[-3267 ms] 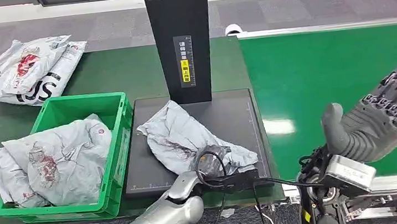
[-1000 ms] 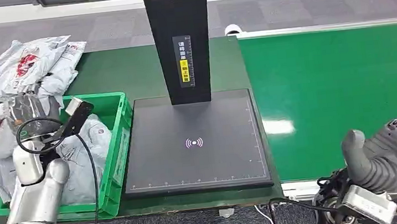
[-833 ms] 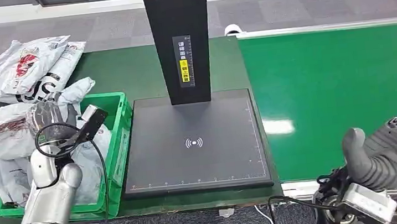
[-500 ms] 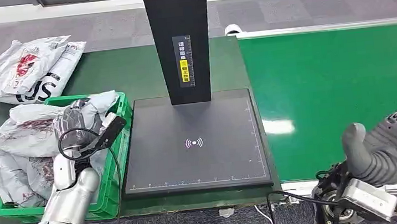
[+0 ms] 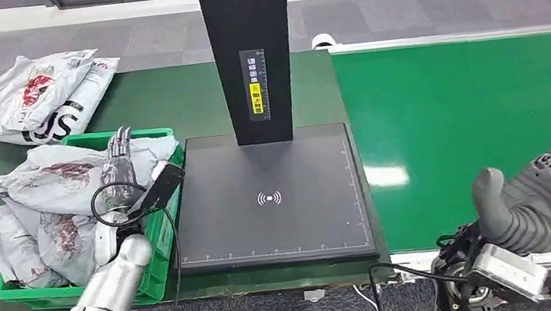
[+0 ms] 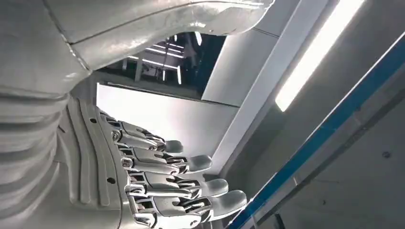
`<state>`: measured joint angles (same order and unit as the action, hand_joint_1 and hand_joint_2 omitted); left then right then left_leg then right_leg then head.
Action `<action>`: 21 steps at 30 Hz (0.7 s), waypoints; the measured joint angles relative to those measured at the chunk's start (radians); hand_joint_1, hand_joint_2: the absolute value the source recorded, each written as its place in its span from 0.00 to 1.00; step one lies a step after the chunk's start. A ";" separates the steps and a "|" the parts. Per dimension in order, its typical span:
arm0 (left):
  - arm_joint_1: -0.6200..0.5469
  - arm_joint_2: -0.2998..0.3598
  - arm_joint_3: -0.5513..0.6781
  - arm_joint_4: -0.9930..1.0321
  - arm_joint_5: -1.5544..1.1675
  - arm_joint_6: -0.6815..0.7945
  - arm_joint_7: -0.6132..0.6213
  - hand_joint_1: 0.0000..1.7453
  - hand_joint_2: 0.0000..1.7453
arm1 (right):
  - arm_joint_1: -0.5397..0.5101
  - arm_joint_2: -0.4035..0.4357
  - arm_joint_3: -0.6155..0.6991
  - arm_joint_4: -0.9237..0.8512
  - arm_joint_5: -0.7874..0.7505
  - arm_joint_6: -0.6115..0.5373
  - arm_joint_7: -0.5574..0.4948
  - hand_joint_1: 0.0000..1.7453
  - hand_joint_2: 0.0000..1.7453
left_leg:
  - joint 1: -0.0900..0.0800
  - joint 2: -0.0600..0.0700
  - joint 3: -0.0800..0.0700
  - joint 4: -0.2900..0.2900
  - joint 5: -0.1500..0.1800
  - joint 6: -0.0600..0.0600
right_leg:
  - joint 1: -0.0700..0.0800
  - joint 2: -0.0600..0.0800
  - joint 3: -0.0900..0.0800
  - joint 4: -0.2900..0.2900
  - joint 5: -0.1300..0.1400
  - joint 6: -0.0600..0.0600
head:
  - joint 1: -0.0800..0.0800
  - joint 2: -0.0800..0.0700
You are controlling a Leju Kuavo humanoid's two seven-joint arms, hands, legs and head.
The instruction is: Moved the parcel from conveyor to table for the left to box.
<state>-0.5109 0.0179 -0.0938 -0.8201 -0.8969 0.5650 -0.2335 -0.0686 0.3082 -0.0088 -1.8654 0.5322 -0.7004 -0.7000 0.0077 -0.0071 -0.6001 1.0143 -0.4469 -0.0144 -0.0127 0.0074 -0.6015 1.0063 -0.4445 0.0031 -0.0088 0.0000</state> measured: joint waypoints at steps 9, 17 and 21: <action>0.064 -0.039 -0.010 -0.183 0.306 -0.115 -0.113 0.00 1.00 | 0.013 -0.004 0.000 0.005 0.000 0.000 0.001 0.00 1.00 | 0.000 0.000 0.000 0.000 0.000 0.000 | 0.000 0.000 0.000 0.000 0.000 0.000 | 0.000 0.000; 0.129 -0.072 -0.141 -0.498 0.589 -0.235 -0.165 0.00 1.00 | 0.033 -0.007 0.000 0.015 -0.019 0.000 0.000 0.00 1.00 | 0.000 0.000 -0.001 0.000 -0.001 0.000 | 0.000 -0.001 0.000 0.000 0.000 0.000 | 0.000 0.000; 0.147 -0.077 -0.189 -0.578 0.651 -0.264 -0.186 0.00 1.00 | 0.033 -0.008 0.000 0.031 -0.023 0.000 0.004 0.00 1.00 | 0.000 0.000 0.000 0.000 -0.001 0.000 | 0.000 0.000 0.000 0.000 0.000 0.000 | 0.000 0.000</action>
<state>-0.3640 -0.0588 -0.2824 -1.3982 -0.2460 0.3005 -0.4193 -0.0354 0.3006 -0.0088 -1.8341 0.5096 -0.7004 -0.6962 0.0076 -0.0068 -0.6003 1.0145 -0.4479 -0.0148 -0.0126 0.0070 -0.6020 1.0059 -0.4447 0.0032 -0.0084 -0.0004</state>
